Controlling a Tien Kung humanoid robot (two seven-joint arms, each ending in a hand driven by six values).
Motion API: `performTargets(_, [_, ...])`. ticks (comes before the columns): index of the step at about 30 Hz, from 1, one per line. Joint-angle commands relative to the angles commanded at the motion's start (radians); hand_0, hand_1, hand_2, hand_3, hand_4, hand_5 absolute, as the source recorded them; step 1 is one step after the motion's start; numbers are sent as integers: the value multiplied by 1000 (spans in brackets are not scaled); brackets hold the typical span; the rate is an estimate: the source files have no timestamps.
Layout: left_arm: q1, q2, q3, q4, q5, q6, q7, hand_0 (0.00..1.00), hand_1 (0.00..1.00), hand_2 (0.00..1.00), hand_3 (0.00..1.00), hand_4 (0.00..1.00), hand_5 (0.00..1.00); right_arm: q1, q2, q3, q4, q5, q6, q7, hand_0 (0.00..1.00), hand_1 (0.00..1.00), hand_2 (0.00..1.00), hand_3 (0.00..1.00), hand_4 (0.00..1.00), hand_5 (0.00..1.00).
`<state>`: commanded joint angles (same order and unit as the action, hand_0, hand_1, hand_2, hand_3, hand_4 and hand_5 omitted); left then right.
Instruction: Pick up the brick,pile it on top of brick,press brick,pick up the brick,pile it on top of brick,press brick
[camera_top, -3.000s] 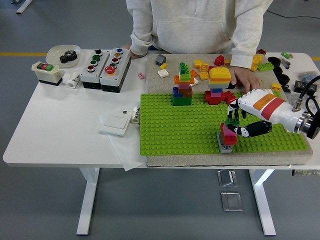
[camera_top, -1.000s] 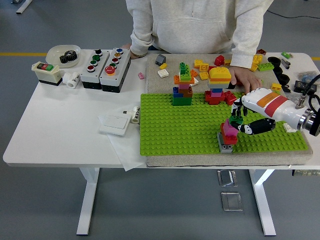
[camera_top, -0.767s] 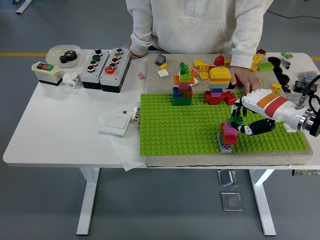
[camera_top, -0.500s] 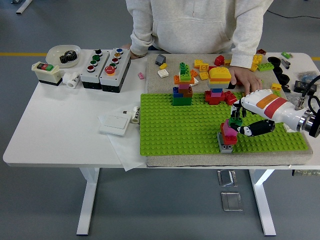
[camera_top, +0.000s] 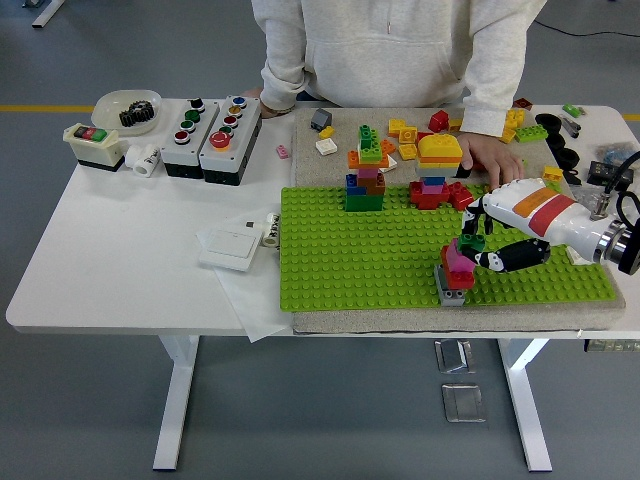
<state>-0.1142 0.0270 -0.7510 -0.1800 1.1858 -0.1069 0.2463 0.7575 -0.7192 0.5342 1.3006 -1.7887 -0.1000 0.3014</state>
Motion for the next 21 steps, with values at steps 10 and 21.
performTargets(10, [-2, 0, -1, 0, 0, 0, 0, 793, 712, 605, 534, 527, 510, 0, -3, 2, 3, 4, 3, 2, 300, 425, 515, 508, 623, 162])
performTargets(21, [-4, 0, -3, 0, 0, 1, 0, 793, 711, 604, 534, 528, 509, 1, -3, -2, 3, 2, 8, 5, 295, 428, 521, 514, 638, 168])
